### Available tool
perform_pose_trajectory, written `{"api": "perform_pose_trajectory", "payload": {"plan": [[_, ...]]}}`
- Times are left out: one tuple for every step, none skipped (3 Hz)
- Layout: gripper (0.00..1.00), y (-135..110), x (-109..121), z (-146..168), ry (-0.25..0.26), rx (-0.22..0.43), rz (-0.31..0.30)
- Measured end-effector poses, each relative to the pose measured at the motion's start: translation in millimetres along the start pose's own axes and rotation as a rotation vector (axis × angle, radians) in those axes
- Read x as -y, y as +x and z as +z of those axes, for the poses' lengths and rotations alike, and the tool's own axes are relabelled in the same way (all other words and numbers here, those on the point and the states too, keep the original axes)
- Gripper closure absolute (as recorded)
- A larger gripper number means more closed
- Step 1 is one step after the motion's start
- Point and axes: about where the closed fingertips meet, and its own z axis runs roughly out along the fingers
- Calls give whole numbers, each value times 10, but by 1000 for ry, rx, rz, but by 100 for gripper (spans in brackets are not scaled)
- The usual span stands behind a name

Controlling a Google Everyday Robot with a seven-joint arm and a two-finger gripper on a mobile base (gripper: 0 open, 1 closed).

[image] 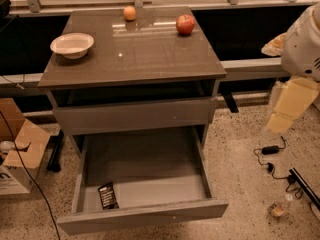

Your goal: Pick rxbar chocolate from middle drawer and place on counter

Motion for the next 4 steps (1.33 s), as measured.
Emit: {"api": "perform_pose_trajectory", "payload": {"plan": [[0,-263,-37,288,-2,79,-10],[0,-539,-123,636,-34,164,-28],[0,-776,-230,1055,-81,251,-58],[0,-872,-395,1631,-183,268,-59]]}}
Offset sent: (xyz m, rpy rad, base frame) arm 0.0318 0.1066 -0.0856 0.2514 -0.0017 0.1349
